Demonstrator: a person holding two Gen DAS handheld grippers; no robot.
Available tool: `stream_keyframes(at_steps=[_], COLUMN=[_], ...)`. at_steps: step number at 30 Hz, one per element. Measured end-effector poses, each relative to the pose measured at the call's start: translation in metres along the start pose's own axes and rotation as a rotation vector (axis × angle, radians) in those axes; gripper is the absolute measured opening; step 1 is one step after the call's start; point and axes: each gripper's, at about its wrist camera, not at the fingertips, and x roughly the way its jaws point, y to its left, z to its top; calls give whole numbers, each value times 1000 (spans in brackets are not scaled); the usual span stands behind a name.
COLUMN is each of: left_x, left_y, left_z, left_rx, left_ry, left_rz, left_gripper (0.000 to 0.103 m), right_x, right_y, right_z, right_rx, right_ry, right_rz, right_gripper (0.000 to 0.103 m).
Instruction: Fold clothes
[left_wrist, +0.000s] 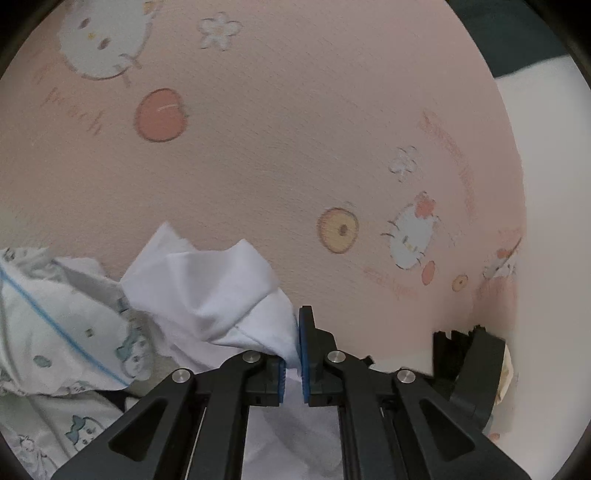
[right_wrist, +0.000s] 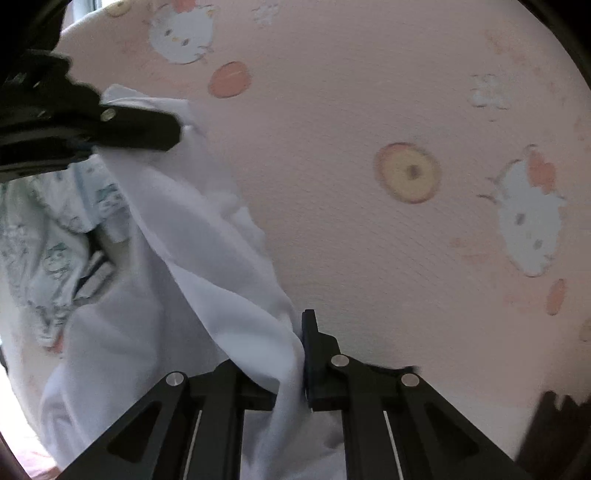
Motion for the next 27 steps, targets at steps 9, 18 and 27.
stream_keyframes(at_steps=[9, 18, 27], left_x=[38, 66, 59], left_y=[-31, -48, -42], left_z=[1, 0, 1], left_rx=[89, 97, 86], left_ry=[66, 126, 150], left_rz=[31, 27, 18], left_gripper=[4, 4, 4], right_x=[37, 41, 46], right_y=[-36, -40, -52], right_z=[-23, -22, -4], right_rx=[88, 101, 135], right_ry=[153, 123, 169], right_rz=[-65, -67, -34], right_gripper=[6, 6, 3])
